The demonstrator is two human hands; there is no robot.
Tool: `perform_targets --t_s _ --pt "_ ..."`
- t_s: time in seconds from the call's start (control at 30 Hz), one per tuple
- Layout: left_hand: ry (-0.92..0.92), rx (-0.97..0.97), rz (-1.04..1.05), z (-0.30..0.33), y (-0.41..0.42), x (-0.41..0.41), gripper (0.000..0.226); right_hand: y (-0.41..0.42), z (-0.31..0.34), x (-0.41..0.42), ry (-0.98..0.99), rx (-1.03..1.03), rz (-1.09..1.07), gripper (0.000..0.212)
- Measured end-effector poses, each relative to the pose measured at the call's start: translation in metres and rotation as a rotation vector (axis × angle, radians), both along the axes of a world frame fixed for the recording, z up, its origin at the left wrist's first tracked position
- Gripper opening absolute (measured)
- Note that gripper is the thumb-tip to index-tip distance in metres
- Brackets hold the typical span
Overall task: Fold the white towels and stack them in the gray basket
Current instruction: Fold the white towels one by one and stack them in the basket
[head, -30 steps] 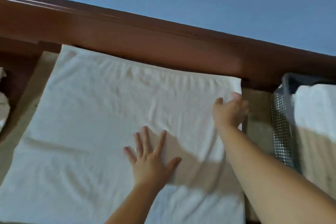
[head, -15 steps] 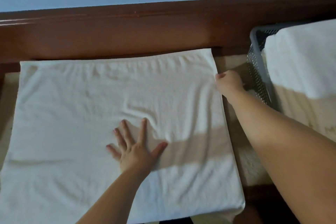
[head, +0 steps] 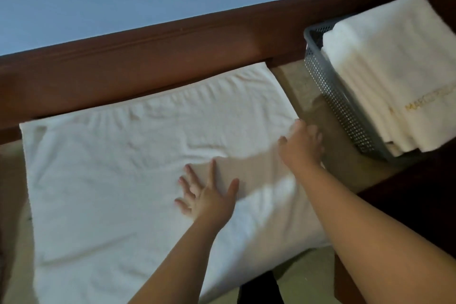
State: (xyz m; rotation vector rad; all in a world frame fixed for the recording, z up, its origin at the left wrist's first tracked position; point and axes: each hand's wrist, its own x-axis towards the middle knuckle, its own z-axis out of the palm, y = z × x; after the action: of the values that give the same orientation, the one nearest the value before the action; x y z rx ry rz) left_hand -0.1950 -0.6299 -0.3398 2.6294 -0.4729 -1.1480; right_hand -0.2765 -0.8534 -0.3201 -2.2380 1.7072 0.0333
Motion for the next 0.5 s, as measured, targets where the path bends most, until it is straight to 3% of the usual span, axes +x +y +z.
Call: perform_targets --t_s 0.07,0.17,0.3,0.5 --pt "0.024 -0.122 -0.010 0.016 0.044 0.029 0.075 0.082 0.004 0.010 -0.071 -0.006 0.084 0.054" --pt "-0.085 -0.312 0.254 0.031 0.129 0.098 0.055 0.208 -0.005 0.021 -0.140 0.066 0.308 0.040" --pt "-0.270 -0.112 0.400 0.033 0.227 0.202 0.053 0.349 -0.015 0.053 -0.239 0.179 0.570 0.020" --pt "-0.143 0.058 0.457 0.019 0.272 0.284 0.083 0.474 -0.004 0.109 -0.128 0.413 0.807 0.033"
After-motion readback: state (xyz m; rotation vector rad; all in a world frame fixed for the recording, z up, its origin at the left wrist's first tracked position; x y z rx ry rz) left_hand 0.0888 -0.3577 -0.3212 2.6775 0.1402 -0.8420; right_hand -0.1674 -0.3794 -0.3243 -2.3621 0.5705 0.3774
